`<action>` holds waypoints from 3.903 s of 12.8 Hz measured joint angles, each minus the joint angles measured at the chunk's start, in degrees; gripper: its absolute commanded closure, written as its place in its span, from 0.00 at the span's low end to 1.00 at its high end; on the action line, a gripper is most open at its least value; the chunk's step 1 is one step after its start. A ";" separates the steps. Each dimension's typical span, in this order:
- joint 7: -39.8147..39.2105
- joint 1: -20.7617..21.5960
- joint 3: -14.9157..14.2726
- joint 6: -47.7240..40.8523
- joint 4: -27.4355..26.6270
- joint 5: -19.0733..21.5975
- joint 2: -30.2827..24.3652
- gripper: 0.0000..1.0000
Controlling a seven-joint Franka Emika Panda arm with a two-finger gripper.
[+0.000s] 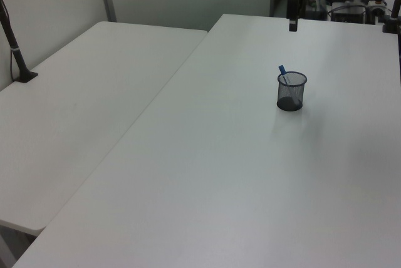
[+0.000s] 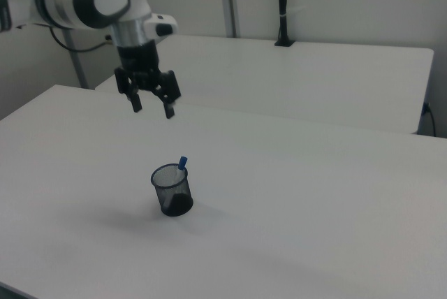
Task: Remove the marker
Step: 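Move the gripper down over the mesh cup to the marker cap, then close the gripper on the blue-capped marker, then lift the marker up out of the mesh cup, then carry the marker beside the cup and lower it onto the table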
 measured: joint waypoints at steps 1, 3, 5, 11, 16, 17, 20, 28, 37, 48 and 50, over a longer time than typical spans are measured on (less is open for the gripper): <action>-1.46 -0.76 -0.02 0.40 -0.52 0.00 0.36 0.00; -3.15 -1.88 -0.05 1.38 -1.97 0.00 1.29 0.06; -3.55 -2.19 -0.07 5.49 -4.85 0.00 2.54 0.15; -3.60 -1.96 -0.06 13.95 -8.62 -0.32 6.72 0.51; -3.46 -1.68 0.22 17.94 -8.62 -0.32 9.11 0.67; -3.35 -1.66 0.30 18.24 -8.62 -0.32 9.36 0.74; -3.15 -1.58 0.58 18.48 -8.62 -0.31 9.90 0.90; -2.65 -1.56 0.64 18.51 -7.65 -0.32 9.45 0.94; -0.60 -1.15 0.88 1.49 4.10 -0.07 3.02 0.93; 10.53 13.02 2.31 1.94 1.76 1.91 11.88 0.90; 12.86 14.32 2.31 4.87 1.63 1.93 14.83 0.82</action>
